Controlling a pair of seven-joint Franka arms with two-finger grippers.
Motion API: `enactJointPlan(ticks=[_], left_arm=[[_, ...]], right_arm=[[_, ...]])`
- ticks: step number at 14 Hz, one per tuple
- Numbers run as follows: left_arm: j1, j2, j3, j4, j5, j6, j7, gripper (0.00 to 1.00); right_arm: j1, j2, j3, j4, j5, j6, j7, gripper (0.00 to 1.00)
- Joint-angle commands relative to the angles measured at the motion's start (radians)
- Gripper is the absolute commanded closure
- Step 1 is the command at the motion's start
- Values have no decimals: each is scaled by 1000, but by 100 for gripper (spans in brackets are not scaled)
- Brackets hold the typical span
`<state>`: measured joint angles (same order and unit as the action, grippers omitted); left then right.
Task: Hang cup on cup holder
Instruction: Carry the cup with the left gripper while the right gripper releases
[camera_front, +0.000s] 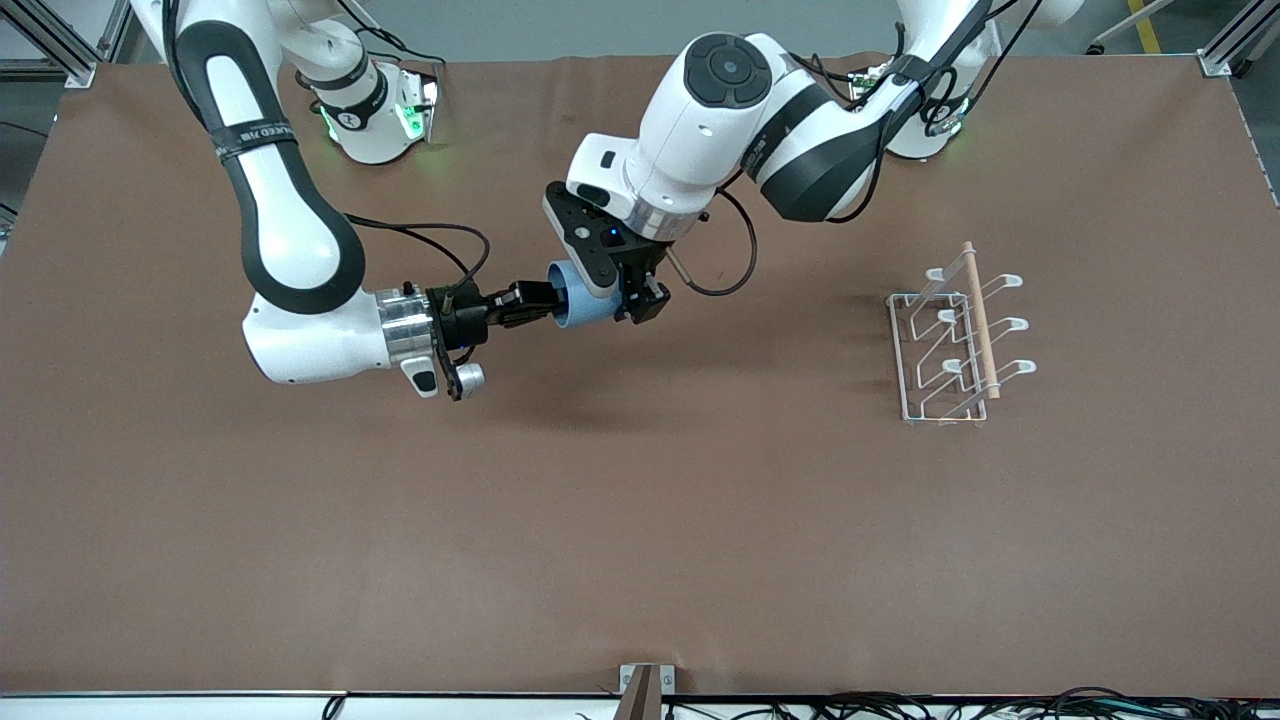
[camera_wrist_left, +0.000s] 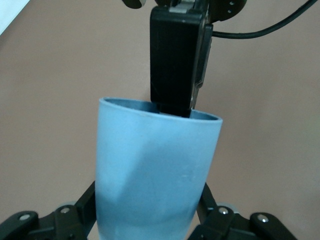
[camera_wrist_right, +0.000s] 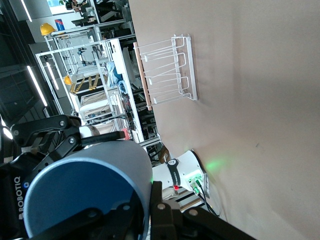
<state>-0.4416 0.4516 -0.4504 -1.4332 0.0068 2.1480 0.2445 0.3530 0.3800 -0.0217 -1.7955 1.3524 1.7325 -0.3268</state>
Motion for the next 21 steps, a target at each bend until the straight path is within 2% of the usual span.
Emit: enactJointPlan(ticks=[1,2,3,4,7,9,11,15,20,21], left_arm=[[-5,16,-1,25,53,4,4,55],[-6,15,-1,23,58,4,3,63],[-6,15,-1,23,61,4,3,64],[-5,13,-1,23,62,3,3,65],[7,6,1,17,62,-40,3,64],[14,-2,9,19,62,-140,3,64],[27,-11,15,19,119,-239,3,64],[90,-22,13,22,251,-485,4,63],[141,-30,15,25,468,-765,62,63],[146,-30,15,23,528,-810,99,63]], right_arm=[[-5,5,6,4,22,-16,-15,91],[-6,5,6,4,22,-16,-12,89],[-8,5,5,4,22,-17,-6,60],[-18,5,5,4,22,-21,-8,1],[-35,2,5,2,14,-22,-6,0],[-38,2,2,-7,8,-16,-9,0],[-54,-10,-16,-40,-30,-10,-8,0],[-94,-27,-76,-48,-318,-8,-8,0],[-114,-95,-193,-42,-792,-5,-5,0],[-111,-114,-214,-42,-844,-2,-6,0]])
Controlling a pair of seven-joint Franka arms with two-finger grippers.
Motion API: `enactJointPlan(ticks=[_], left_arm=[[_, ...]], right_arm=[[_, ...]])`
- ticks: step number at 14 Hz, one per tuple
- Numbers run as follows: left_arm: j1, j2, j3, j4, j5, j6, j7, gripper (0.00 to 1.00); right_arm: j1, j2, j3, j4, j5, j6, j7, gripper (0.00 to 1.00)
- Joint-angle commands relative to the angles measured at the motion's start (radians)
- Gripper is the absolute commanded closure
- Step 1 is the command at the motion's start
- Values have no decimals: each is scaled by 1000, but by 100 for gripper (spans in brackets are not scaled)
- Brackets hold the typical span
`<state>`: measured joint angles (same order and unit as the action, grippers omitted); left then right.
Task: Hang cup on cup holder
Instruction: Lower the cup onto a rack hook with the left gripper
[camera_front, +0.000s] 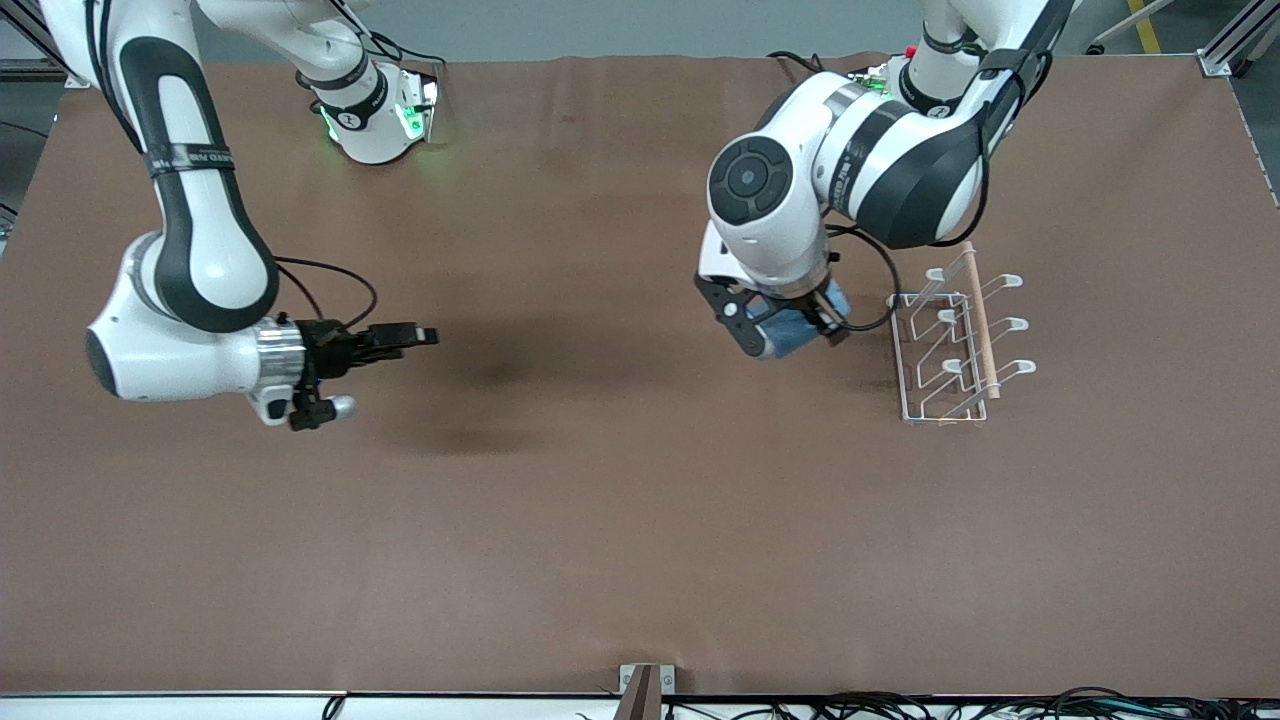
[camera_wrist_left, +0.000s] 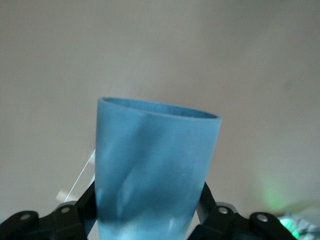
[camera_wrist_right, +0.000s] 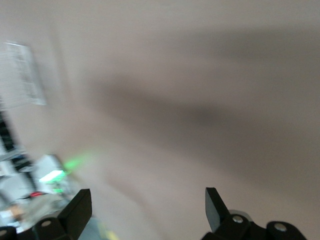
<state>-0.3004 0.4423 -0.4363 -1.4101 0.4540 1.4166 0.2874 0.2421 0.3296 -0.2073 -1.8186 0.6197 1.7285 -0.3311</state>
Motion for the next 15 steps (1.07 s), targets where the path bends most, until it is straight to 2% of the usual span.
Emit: enactJointPlan(ticks=[1,3,5,7,10,11,12,15], left_arm=[[15,-17,1,-3,138,-128,84,63],[23,-4,4,-7,240,-235,117,63],[24,36,2,-30,392,-347,156,62],[35,84,4,-58,516,-384,205,61],[34,160,4,-67,638,-386,228,61],[27,186,4,-67,667,-389,252,61],[20,215,4,-66,704,-409,277,61],[18,265,4,-66,781,-453,309,61]], right_arm=[[-3,-82,-46,-19,-176,14,-2,0],[-1,-115,-73,5,-323,22,0,0],[-15,-150,-104,21,-408,14,0,0],[-17,-197,-141,48,-419,-24,-2,0],[-30,-190,-153,305,-501,-292,-5,0],[-35,-179,-153,380,-523,-338,-5,0],[-35,-169,-153,428,-538,-345,-6,0],[-59,-172,-156,479,-543,-346,-9,0]])
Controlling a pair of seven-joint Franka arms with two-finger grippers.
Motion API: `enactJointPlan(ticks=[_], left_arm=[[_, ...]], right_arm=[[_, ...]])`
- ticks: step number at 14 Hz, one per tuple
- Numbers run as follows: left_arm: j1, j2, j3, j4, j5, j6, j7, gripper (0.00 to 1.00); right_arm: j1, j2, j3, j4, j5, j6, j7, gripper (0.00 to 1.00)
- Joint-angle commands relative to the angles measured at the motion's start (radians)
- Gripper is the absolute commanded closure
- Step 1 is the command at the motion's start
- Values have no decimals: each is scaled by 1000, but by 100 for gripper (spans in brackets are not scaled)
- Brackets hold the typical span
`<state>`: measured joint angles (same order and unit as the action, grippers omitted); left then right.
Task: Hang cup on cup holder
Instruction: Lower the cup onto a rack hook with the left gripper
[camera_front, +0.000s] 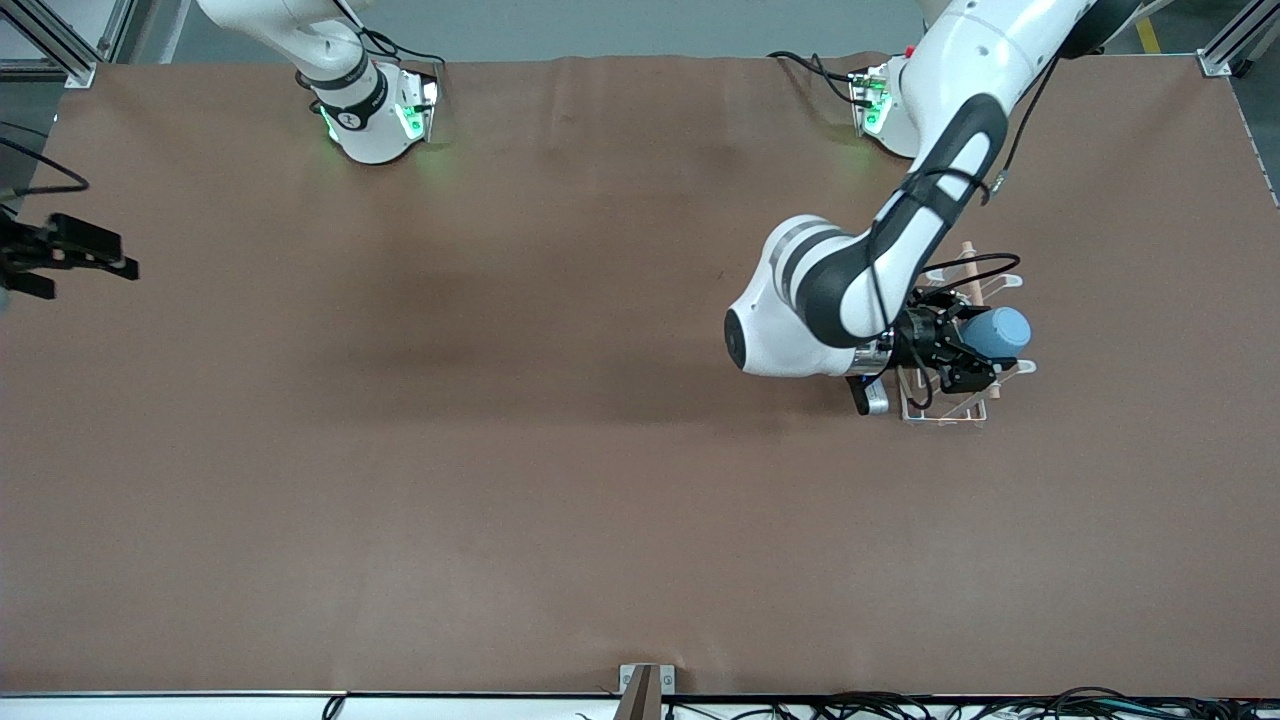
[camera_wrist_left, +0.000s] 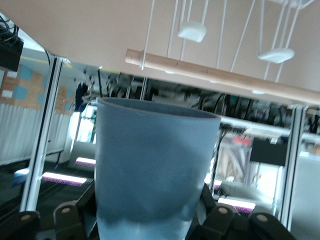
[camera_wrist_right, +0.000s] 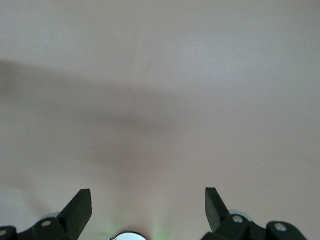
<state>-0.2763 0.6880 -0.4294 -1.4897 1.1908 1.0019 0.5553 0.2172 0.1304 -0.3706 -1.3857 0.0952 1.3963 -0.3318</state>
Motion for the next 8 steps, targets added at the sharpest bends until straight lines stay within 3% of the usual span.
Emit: enactJointPlan(ticks=[1,8], left_arm=[[-6,30,-3,14,47,-39,41,61],[-23,116,-3,16,76,-37,31,61]], right_arm=[[-42,28,7,48,-26,-14,-10,0],[-51,20,4,67,-65,1,36,0]])
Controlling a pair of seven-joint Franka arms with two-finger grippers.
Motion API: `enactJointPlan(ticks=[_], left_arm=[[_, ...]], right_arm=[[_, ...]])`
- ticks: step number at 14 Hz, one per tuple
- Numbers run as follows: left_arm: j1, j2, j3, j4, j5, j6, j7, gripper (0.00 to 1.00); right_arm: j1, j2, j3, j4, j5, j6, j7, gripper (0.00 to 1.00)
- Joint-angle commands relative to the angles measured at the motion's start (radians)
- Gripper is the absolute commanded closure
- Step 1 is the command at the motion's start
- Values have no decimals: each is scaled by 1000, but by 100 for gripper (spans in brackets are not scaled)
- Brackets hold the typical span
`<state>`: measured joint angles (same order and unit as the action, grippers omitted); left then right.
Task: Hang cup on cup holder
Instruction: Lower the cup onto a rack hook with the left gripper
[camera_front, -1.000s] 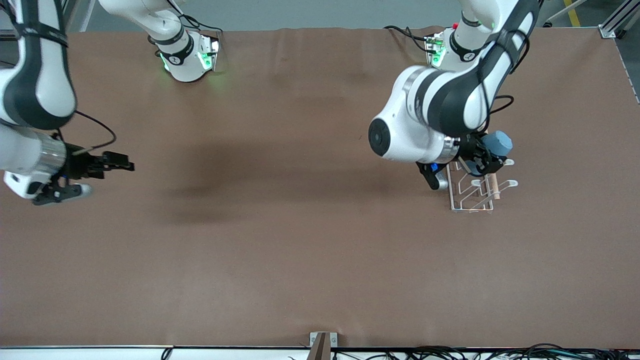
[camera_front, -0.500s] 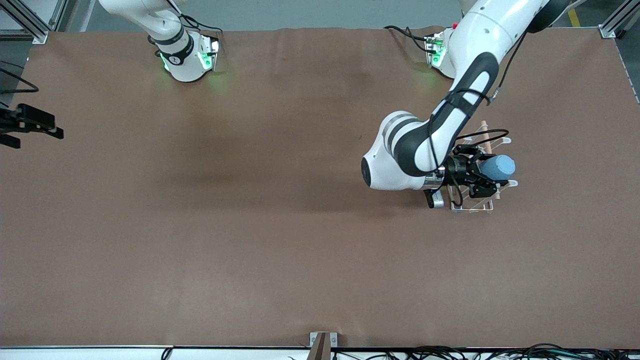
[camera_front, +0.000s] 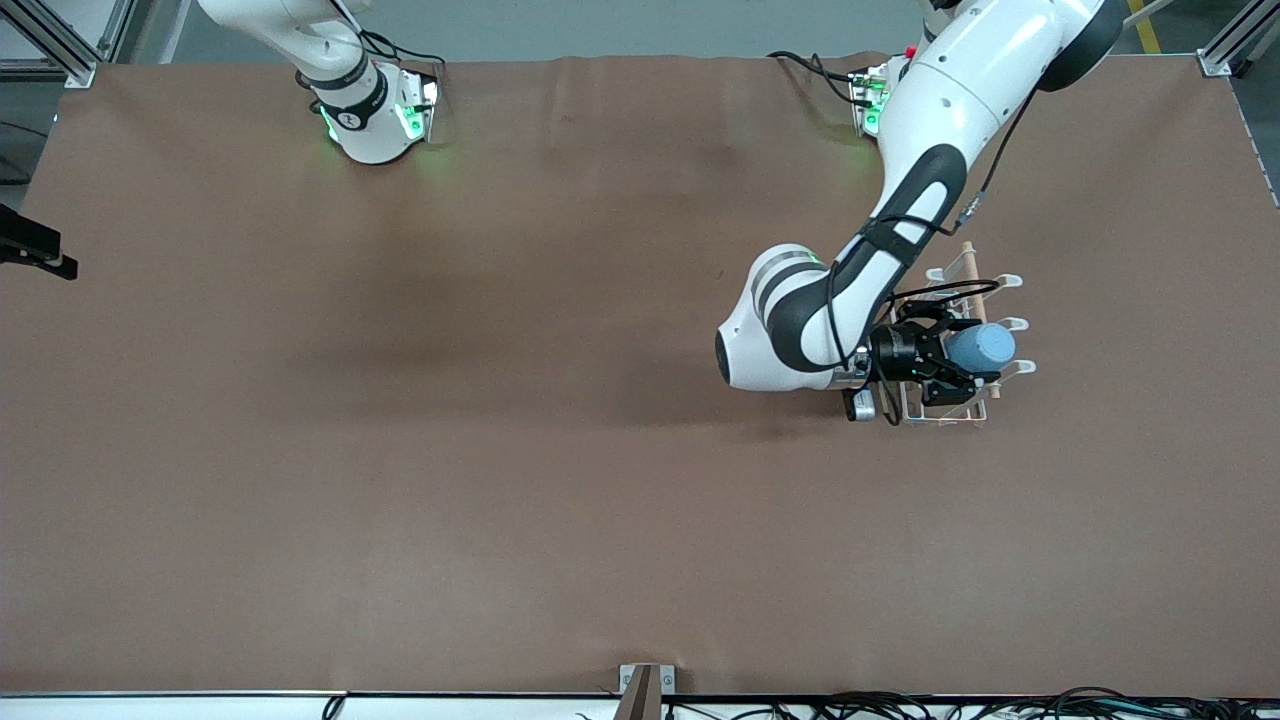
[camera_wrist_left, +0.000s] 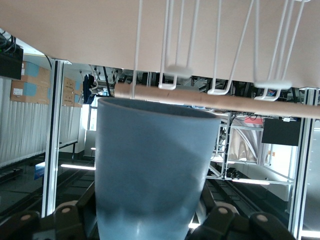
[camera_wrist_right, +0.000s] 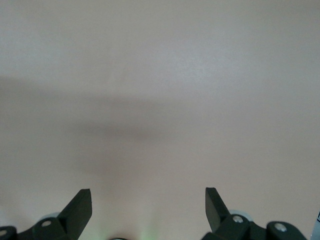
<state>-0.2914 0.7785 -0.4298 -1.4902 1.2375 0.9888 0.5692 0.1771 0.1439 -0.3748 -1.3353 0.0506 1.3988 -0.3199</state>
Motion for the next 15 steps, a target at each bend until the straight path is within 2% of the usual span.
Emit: enactJointPlan(ticks=[1,5,7,10,12,13,14,15], left_arm=[[-8,42,-3,16,31,-25,18,61],[-5,62,-3,15,53,-25,17,61],[0,70,-3,15,54,-24,12,60],[-3,93,-3,13,62,-25,-41,53],[-2,102,-3,15,62,-25,-93,34],[4,93,-4,19,57,-25,-101,9],[-6,93,-4,24,57,-25,-117,0],[-9,93,-4,25,57,-25,-139,0]], right_arm=[[-28,3,17,13,-18,2,36,0],[-138,-7,149,-7,-18,18,107,0],[-192,-61,223,-76,-21,49,152,1],[-203,-99,251,-128,-37,57,226,1],[-203,-102,251,-136,-37,58,226,1],[-202,-109,252,-146,-37,71,226,1],[-202,-131,252,-192,-37,112,226,1],[-202,-174,252,-259,-37,171,225,1]])
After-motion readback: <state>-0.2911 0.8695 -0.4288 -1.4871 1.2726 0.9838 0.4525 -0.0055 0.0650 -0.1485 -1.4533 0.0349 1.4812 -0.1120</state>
